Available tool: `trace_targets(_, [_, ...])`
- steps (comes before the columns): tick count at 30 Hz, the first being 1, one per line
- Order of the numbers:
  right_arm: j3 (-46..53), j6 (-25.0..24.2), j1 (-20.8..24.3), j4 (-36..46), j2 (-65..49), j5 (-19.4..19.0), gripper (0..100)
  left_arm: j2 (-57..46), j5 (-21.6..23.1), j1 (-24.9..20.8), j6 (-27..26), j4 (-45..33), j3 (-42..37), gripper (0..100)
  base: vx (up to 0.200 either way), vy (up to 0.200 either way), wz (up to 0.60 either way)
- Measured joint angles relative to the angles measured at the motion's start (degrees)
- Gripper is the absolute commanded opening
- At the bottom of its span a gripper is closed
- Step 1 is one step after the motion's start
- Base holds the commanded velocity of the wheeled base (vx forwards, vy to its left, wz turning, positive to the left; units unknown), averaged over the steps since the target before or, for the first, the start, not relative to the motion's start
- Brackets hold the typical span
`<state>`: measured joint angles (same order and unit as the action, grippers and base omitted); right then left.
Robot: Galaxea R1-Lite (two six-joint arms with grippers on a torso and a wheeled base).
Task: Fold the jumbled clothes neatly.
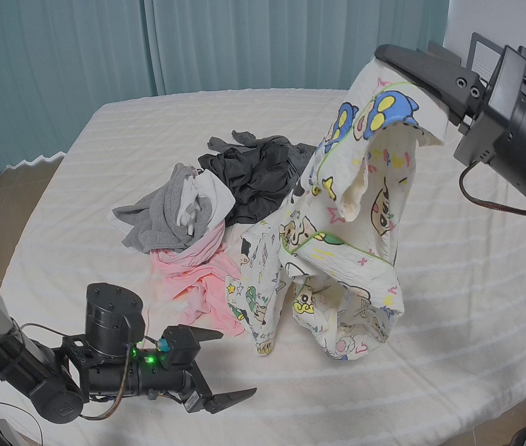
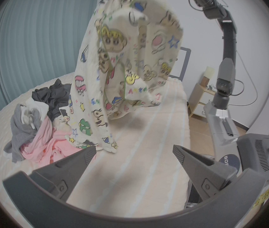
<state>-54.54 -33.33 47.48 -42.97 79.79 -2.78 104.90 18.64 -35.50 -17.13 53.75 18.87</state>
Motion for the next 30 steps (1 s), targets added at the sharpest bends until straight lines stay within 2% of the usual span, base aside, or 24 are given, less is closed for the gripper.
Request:
trace_targets(5, [-0.77, 0.02, 1.46, 0.02, -0.18, 0.07, 0, 4.34, -1.51, -2.65, 2.51, 5.8, -0.18, 100, 0.0, 0.0, 0.0])
trace_targets(14, [-0.72, 0.07, 3.01, 0.02, -0.79, 0.16, 0, 9.96, -6.72, -3.22, 2.79, 13.89, -0.09, 100, 0.0, 0.0, 0.0])
trace_targets(18, [-0.59, 0.02, 3.23, 0.02, -0.93, 0.18, 0, 13.15, -8.48, -3.25, 2.79, 21.19, 0.26, 100, 0.0, 0.0, 0.0])
trace_targets(24, [-0.23, 0.02, 3.67, 0.09, -1.37, 0.16, 0, 20.07, -14.07, -3.23, 2.96, 34.41, 0.76, 100, 0.0, 0.0, 0.0])
trace_targets(30, [0.16, 0.02, 4.0, 0.11, -2.06, 0.07, 0, 25.22, -16.1, -2.97, 3.64, 35.16, 2.93, 100, 0.0, 0.0, 0.0])
